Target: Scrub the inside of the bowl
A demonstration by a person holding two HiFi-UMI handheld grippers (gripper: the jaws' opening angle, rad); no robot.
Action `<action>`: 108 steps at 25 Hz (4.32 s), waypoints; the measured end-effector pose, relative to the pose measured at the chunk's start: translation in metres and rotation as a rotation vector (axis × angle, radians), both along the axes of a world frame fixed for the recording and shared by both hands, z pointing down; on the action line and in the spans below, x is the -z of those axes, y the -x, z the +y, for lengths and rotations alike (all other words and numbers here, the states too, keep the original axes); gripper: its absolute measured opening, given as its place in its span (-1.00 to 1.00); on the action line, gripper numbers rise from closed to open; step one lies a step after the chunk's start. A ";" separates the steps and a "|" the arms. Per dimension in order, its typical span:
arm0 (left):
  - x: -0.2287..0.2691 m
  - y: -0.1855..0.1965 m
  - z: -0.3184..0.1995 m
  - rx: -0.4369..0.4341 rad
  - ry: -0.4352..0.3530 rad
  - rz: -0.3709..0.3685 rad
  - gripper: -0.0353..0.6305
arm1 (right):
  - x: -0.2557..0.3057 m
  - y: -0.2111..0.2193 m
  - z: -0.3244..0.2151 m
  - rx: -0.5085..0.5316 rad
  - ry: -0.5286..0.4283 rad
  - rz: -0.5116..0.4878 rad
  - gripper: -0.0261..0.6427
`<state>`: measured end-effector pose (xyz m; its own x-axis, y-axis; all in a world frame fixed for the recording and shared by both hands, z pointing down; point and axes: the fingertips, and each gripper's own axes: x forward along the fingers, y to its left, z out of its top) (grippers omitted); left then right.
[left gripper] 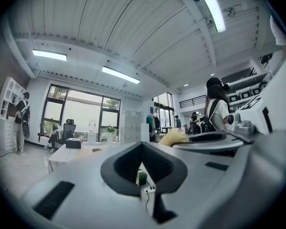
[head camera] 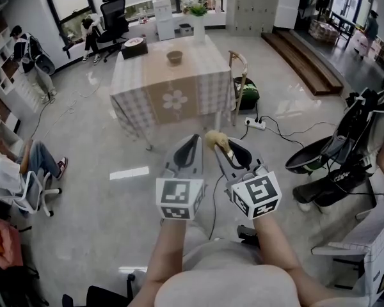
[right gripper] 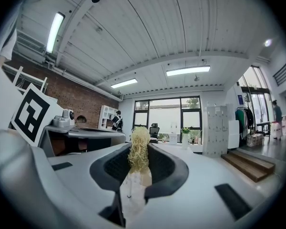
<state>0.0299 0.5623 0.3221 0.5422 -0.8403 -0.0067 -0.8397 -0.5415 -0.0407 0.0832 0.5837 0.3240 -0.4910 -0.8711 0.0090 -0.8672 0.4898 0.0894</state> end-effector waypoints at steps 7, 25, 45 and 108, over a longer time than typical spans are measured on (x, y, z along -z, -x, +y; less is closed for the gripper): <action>-0.003 0.012 -0.059 -0.013 0.006 0.002 -0.86 | -0.003 0.012 -0.053 -0.008 0.005 0.010 -0.64; -0.007 0.061 -0.204 -0.051 0.008 -0.043 -0.86 | -0.009 0.059 -0.201 -0.037 0.027 -0.027 -0.64; -0.029 0.085 -0.314 -0.061 0.042 -0.015 -0.86 | -0.024 0.083 -0.312 -0.047 0.047 -0.002 -0.64; -0.116 0.048 -0.711 -0.092 0.299 -0.103 0.34 | -0.060 0.033 -0.732 0.069 0.207 -0.066 -0.64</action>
